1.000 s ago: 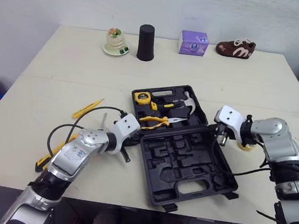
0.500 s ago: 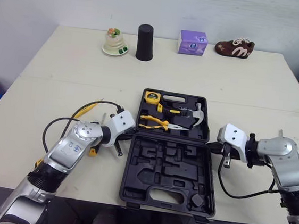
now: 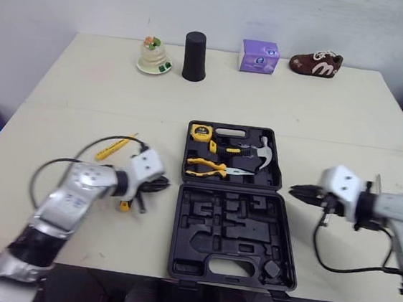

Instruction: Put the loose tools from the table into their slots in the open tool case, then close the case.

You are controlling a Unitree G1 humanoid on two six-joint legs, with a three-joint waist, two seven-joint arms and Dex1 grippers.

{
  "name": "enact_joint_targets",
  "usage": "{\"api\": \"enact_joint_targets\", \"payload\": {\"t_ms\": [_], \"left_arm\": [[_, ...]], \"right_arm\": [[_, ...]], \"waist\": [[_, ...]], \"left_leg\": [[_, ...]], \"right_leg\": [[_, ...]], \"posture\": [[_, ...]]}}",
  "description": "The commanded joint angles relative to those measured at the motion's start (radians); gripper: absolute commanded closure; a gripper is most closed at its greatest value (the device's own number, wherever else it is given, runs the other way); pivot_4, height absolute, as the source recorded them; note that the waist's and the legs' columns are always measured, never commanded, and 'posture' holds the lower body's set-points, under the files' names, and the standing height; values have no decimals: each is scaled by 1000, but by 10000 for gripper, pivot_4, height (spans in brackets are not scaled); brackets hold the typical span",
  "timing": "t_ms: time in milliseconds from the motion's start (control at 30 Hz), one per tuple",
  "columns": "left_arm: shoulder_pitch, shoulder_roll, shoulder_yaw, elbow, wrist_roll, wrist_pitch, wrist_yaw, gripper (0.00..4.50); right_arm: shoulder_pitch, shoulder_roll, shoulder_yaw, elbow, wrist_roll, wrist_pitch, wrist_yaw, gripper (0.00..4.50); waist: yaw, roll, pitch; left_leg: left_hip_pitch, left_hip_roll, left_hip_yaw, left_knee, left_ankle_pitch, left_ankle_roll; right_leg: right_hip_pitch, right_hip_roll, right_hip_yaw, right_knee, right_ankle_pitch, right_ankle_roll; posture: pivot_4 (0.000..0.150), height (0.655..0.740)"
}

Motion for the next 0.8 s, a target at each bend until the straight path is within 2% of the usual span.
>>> {"api": "enact_joint_targets", "payload": {"t_ms": [33, 100, 133, 200, 233, 333, 400, 600, 700, 800], "left_arm": [[48, 50, 178, -67, -90, 40, -32, 26702], [104, 67, 360, -35, -155, -16, -59, 16907], [138, 86, 429, -13, -168, -46, -79, 12915], [202, 137, 546, 96, -142, -58, -58, 2529], [236, 171, 581, 160, -119, -85, -60, 508], [285, 222, 650, 279, -94, -144, -43, 508], [320, 275, 704, 445, -47, -222, -14, 508], [403, 327, 824, 761, -33, -398, 27, 508], [420, 327, 851, 827, -47, -449, 41, 508], [445, 301, 867, 797, -79, -453, 27, 508]], "right_arm": [[95, -57, -207, -129, 152, 156, 15, 25914], [233, -88, -369, -85, 101, 79, 40, 15264], [288, -92, -437, -64, 87, 51, 45, 11335], [359, -72, -554, 1, 102, -4, 44, 274], [384, -65, -592, 47, 102, -38, 42, 0], [426, -60, -671, 200, 78, -150, 7, 0], [443, -68, -726, 366, 45, -288, -43, 0], [488, -150, -764, 763, -7, -521, -151, 0], [487, -180, -734, 880, -7, -585, -162, 0], [473, -174, -710, 932, 20, -609, -140, 0]], "waist": [[2, 0, 0], [4, 0, 0], [7, 0, 0], [6, 0, 0], [5, 0, 0], [-4, 0, 0], [-3, 0, 0], [-4, 0, 0], [-4, 0, 0], [-5, 0, 0]], "left_leg": [[0, 0, -1, 0, 0, 1], [0, 0, -1, -1, -1, 1], [1, 0, -2, -2, -1, 1], [1, 0, -2, -4, -1, 2], [1, -1, -2, -4, -2, 2], [3, -1, 0, -5, -3, 3], [3, -1, 1, -5, -3, 4], [3, 0, 2, -8, -6, 2], [3, 0, 3, -10, -8, 0], [3, 0, 2, -9, -8, -3]], "right_leg": [[0, 0, 0, 0, 0, 0], [1, -1, -1, -1, 0, 0], [1, -2, -1, -1, 0, -1], [2, -2, -3, -6, 0, -1], [3, -2, -3, -6, 0, -1], [3, -2, -2, -8, 0, -1], [3, -2, -1, -9, 0, 0], [0, -4, -1, -9, -2, -4], [-1, -4, 0, -9, -2, -4], [0, -4, -1, -9, -2, -3]], "posture": [[1500, 7400], [1500, 7400], [1500, 7400], [1500, 7400], [1500, 7400], [1500, 7400], [1500, 7400], [1500, 7400], [1500, 7400], [1500, 7400]]}}
